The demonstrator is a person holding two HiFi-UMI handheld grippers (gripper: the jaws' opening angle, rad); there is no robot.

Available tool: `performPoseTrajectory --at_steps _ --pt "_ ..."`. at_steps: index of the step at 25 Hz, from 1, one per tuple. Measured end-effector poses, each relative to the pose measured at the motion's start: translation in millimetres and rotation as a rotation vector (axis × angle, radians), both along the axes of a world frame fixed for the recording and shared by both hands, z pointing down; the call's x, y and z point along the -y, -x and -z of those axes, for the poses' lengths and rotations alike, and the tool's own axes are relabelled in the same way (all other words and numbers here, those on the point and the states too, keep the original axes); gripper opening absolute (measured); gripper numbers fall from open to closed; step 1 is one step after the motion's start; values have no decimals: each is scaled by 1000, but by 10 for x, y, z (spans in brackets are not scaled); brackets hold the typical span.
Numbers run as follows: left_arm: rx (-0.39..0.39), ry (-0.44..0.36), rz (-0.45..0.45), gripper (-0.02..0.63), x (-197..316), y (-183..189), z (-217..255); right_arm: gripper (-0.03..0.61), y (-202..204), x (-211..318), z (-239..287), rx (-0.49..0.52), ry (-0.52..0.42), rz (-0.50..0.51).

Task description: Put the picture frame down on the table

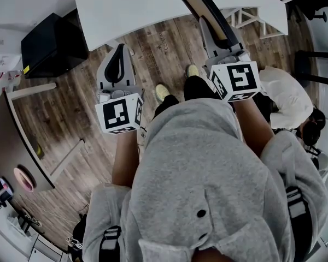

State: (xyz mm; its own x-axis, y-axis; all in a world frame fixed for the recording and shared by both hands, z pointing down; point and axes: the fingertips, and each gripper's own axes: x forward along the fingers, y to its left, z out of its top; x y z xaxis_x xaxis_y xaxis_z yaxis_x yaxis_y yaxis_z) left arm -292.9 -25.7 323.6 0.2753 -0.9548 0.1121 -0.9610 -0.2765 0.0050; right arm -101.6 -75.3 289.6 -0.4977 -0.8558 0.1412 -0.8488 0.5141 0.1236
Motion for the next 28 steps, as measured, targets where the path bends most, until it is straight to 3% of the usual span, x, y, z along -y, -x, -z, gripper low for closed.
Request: performPoseTrajectory --at_steps 12,28 --pt "19 6 0 20 280 -93 -24 31 -139 350 -9 -1 -14 -7" --pt "51 11 -13 20 1338 -392 -26 31 -528 1406 -88 2 -19 -27"
